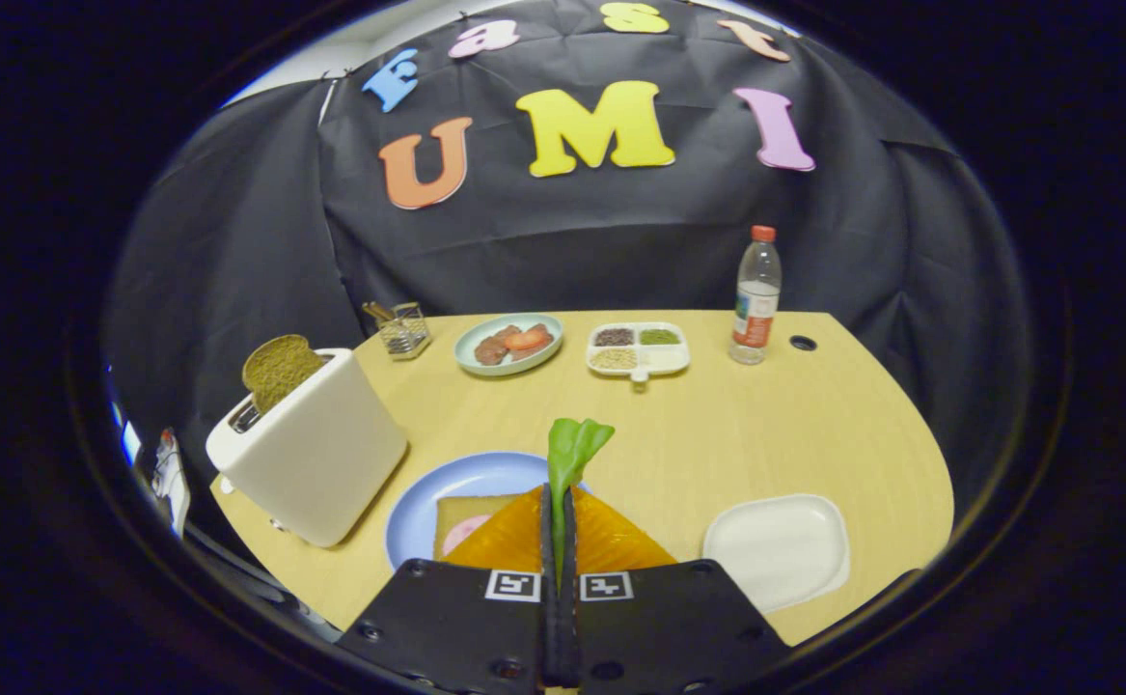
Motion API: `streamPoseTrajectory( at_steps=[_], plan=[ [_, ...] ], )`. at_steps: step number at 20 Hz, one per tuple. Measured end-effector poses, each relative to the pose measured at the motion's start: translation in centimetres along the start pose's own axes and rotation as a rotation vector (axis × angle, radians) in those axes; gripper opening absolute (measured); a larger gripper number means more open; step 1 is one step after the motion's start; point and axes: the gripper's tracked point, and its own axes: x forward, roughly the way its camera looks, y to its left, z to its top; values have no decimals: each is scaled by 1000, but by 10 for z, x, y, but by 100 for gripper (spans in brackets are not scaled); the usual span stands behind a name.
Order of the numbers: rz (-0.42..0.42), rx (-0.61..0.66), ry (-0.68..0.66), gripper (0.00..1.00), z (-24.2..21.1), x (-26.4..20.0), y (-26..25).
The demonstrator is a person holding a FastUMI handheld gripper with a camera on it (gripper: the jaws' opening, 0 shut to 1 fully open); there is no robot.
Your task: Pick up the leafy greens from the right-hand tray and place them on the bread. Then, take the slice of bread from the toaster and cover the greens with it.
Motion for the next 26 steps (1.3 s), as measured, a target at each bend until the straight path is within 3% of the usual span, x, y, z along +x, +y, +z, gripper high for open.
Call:
streamPoseTrajectory(
  at_steps=[10,12,13,14,22,26],
  plan=[
    [66,-83,58,2,-12,43,57],
    [69,-88,67,15,-15,44,58],
    [68,-91,72,16,-17,45,60],
    [61,-94,77,27,-18,45,60],
    [38,-118,111,80,-32,48,59],
    [18,-122,101,93,-30,52,59]
  ],
)
